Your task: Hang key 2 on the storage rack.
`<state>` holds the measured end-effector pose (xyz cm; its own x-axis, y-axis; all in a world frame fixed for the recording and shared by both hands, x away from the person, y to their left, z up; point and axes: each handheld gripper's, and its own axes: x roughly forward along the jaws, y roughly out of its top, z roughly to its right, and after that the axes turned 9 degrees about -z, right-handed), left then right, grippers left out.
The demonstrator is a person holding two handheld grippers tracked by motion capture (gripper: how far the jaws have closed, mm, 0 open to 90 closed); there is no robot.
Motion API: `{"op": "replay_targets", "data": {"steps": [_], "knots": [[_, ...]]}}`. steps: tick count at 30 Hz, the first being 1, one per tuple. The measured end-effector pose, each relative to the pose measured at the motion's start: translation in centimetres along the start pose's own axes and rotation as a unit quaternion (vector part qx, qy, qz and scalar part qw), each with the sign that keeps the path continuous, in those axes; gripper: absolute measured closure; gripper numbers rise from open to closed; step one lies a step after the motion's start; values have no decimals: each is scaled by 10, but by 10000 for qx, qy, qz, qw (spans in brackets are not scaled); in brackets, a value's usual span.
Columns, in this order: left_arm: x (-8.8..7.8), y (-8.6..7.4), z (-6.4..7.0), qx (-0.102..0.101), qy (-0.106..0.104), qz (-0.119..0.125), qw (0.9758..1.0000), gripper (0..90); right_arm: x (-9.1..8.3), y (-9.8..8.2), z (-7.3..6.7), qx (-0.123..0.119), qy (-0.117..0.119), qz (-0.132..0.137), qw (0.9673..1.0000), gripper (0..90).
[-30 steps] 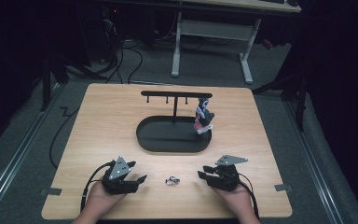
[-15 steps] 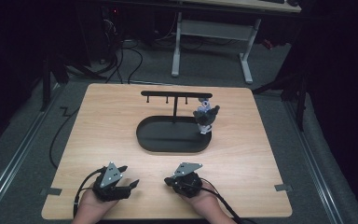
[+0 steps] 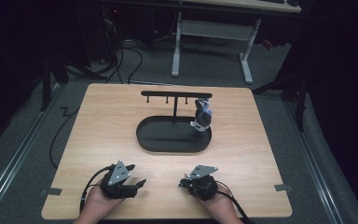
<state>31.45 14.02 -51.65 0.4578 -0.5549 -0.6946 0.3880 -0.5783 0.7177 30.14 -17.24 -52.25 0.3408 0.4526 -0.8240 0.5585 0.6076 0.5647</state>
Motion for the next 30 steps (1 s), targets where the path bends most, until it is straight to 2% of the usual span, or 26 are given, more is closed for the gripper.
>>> {"op": "replay_targets", "data": {"steps": [3, 6, 8, 10, 12, 13, 14, 19, 22, 24, 25, 26, 27, 30], "knots": [[6, 7, 3, 115, -64, 11, 9999, 324, -10, -12, 8, 72, -95, 26, 9999, 863], [13, 14, 6, 235, -139, 9, 9996, 323, -28, -36, 27, 384, -182, 97, 9991, 868], [15, 16, 6, 263, -152, 22, 9995, 323, -31, -41, 31, 455, -204, 115, 9987, 869], [19, 19, 8, 301, -195, 21, 9994, 323, -43, -57, 44, 729, -404, 151, 9964, 869], [20, 20, 8, 315, -201, 7, 9993, 323, -45, -59, 47, 794, -450, 153, 9957, 868], [21, 22, 9, 333, -206, -3, 9992, 323, -50, -67, 54, 878, -608, 128, 9942, 867], [21, 22, 9, 333, -206, -3, 9992, 323, -51, -68, 57, 916, -624, 130, 9938, 865], [20, 22, 9, 320, -191, 1, 9993, 323, -58, -72, 62, 1137, -589, 271, 9914, 842], [19, 21, 8, 289, -185, 15, 9994, 323, -76, -78, 60, 1341, -720, 507, 9870, 850], [19, 21, 7, 269, -181, 5, 9995, 323, -81, -83, 58, 1342, -759, 450, 9870, 880], [19, 20, 7, 276, -181, -3, 9995, 324, -80, -89, 54, 1370, -707, 288, 9876, 899], [19, 20, 7, 279, -176, -5, 9995, 324, -80, -89, 54, 1370, -707, 288, 9876, 899], [18, 20, 7, 293, -169, -20, 9994, 324, -77, -91, 52, 1378, -771, 143, 9874, 900], [18, 20, 8, 294, -164, -26, 9994, 324, -73, -90, 54, 1417, -759, 78, 9870, 900]]}}
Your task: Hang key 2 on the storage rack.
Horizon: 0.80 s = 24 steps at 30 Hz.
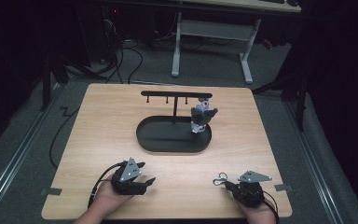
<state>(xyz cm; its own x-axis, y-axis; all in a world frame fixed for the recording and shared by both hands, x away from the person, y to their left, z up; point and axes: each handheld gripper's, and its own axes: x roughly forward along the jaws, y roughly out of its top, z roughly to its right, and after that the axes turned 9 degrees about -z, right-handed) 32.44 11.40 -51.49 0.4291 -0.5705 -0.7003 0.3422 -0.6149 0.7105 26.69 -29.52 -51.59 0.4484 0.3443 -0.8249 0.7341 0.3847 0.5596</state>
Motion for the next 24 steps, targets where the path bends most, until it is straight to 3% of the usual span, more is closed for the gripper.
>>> {"op": "replay_targets", "data": {"steps": [3, 9, 12, 17, 19, 20, 24], "knots": [[-4, -5, -1, -53, 75, -1, 10000, 324, 10, 7, 3, 15, -167, -87, 9998, 900], [-17, -18, -6, -268, 205, 8, 9994, 325, 21, 23, 5, -18, -190, -84, 9998, 900], [-28, -28, -8, -439, 324, 17, 9985, 326, 33, 40, 8, -101, -188, -79, 9997, 897], [-36, -35, -8, -512, 437, 14, 9977, 327, 35, 49, 7, -213, -304, -105, 9993, 893], [-37, -37, -9, -539, 452, -2, 9975, 327, 30, 51, -1, -310, -187, 50, 9993, 892], [-37, -38, -9, -551, 460, -21, 9974, 327, 30, 53, -12, -430, 54, 81, 9990, 892], [-37, -37, -8, -533, 453, -8, 9976, 327, 37, 53, -25, -665, 208, -84, 9975, 892]]}}
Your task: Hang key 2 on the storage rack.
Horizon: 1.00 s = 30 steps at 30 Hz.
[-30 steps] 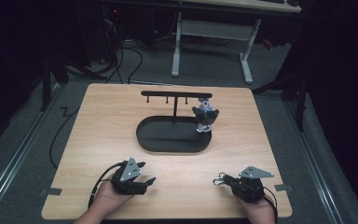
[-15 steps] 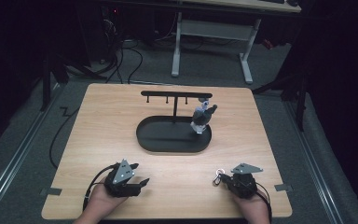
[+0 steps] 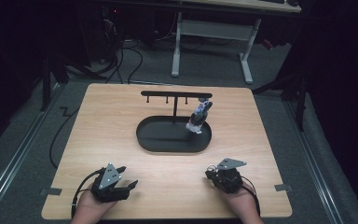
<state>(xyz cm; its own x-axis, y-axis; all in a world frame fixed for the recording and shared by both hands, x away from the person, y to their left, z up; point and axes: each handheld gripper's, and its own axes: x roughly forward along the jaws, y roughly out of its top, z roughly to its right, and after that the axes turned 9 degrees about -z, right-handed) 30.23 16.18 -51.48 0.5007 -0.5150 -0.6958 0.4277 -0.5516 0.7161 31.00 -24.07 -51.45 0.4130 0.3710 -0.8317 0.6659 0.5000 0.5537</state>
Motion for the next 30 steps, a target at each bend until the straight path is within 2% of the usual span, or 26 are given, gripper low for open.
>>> {"op": "replay_targets", "data": {"steps": [2, 4, 5, 6, 11, 15, 17, 22, 26, 27, 30], "knots": [[1, 1, 1, 48, -18, 0, 10000, 327, 1, -1, -1, 6, -18, -57, 10000, 892], [3, 4, 2, 85, -55, 8, 9999, 327, -1, -5, 3, 130, -11, -43, 9999, 892], [5, 6, 2, 106, -88, 13, 9999, 327, -4, -10, 8, 267, -22, -45, 9996, 891], [5, 6, 2, 106, -88, 13, 9999, 327, -4, -10, 8, 267, -22, -45, 9996, 891], [14, 14, 5, 225, -218, 9, 9995, 327, -11, -25, 17, 559, -49, -64, 9984, 888], [19, 19, 7, 319, -262, -8, 9991, 326, -15, -31, 17, 581, -76, -54, 9983, 885], [20, 20, 8, 333, -261, 6, 9991, 325, -20, -33, 17, 610, -93, 46, 9981, 882], [19, 20, 5, 329, -252, 15, 9991, 325, -26, -32, 16, 670, -158, 131, 9975, 869], [16, 17, 3, 283, -219, 21, 9994, 327, -28, -28, 20, 721, -138, 204, 9971, 826], [15, 15, 2, 253, -214, 3, 9995, 327, -28, -21, 24, 669, -141, 106, 9976, 787], [14, 14, 1, 233, -187, 6, 9996, 327, -28, -13, 28, 625, -131, 8, 9980, 780]]}}
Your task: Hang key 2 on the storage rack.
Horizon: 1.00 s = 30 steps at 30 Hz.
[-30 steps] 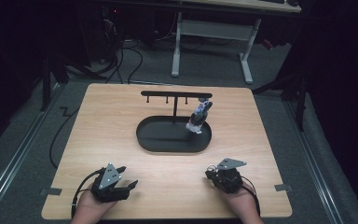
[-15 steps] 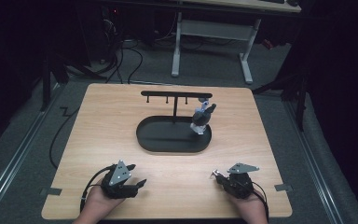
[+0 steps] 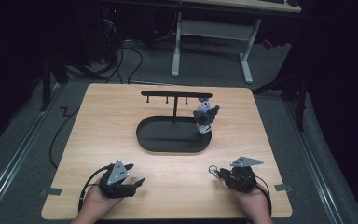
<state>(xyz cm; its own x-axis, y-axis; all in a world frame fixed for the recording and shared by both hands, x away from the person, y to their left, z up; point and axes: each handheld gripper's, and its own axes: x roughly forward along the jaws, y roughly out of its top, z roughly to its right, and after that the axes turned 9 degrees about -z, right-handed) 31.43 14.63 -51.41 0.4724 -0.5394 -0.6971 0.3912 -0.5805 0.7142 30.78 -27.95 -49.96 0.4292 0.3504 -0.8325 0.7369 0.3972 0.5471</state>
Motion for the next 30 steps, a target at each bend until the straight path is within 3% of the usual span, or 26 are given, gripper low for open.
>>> {"op": "replay_targets", "data": {"steps": [1, 3, 5, 6, 8, 9, 10, 14, 15, 17, 19, 20, 21, 22, 23, 24, 25, 26, 27, 29, 30], "knots": [[-1, 0, 0, -17, 15, 15, 10000, 327, 1, 12, 4, -140, 29, -175, 9997, 767], [-2, -1, -1, -8, 20, 12, 10000, 327, 1, 17, 6, -205, 1, -299, 9993, 764], [-2, -1, -1, -30, 32, 23, 10000, 327, 3, 27, 9, -282, 142, -549, 9980, 733], [-2, -1, -1, -38, 35, 24, 10000, 327, 5, 36, 10, -350, 137, -847, 9957, 716], [-2, -1, -1, -38, 39, 16, 10000, 327, 5, 38, 10, -390, 132, -948, 9946, 712], [-2, -1, -1, -34, 37, 7, 10000, 328, 7, 45, 12, -448, 180, -1182, 9918, 700], [-2, -1, -1, -32, 33, 8, 10000, 328, 7, 45, 12, -448, 180, -1182, 9918, 700], [-1, -1, -1, -8, 24, 7, 10000, 328, 10, 55, 15, -450, 260, -1571, 9862, 671], [-1, -1, -1, -7, 19, 4, 10000, 328, 11, 60, 15, -531, 311, -1780, 9821, 656], [-1, -1, -1, -3, 11, -9, 10000, 327, 12, 62, 14, -540, 315, -1850, 9808, 655], [0, 0, -1, -1, 15, -4, 10000, 328, 16, 70, 14, -695, 336, -2051, 9757, 651], [0, 0, -1, 3, 11, -3, 10000, 328, 19, 75, 13, -822, 297, -2146, 9728, 649], [0, 0, -1, 9, 7, -9, 10000, 328, 23, 82, 11, -934, 274, -2366, 9667, 640], [0, 0, -1, 12, 10, -9, 10000, 328, 23, 82, 11, -934, 274, -2366, 9667, 640], [0, 0, -1, 17, 12, -10, 10000, 328, 25, 85, 10, -953, 280, -2464, 9641, 639], [0, 0, -1, 20, 11, -10, 10000, 328, 30, 92, 9, -949, 270, -2707, 9576, 634], [0, 0, -1, 20, 11, -10, 10000, 328, 33, 94, 11, -1164, 273, -2692, 9556, 635], [0, 0, -1, 22, 11, -10, 10000, 328, 33, 94, 11, -1164, 273, -2692, 9556, 635], [0, 0, -1, 24, 13, -11, 10000, 328, 34, 96, 10, -1077, 249, -2809, 9534, 643], [0, 0, -2, 23, 14, -9, 10000, 329, 39, 99, 9, -1172, 294, -2968, 9473, 712], [0, 0, -2, 23, 14, -9, 10000, 328, 39, 99, 9, -1172, 294, -2968, 9473, 712]]}}
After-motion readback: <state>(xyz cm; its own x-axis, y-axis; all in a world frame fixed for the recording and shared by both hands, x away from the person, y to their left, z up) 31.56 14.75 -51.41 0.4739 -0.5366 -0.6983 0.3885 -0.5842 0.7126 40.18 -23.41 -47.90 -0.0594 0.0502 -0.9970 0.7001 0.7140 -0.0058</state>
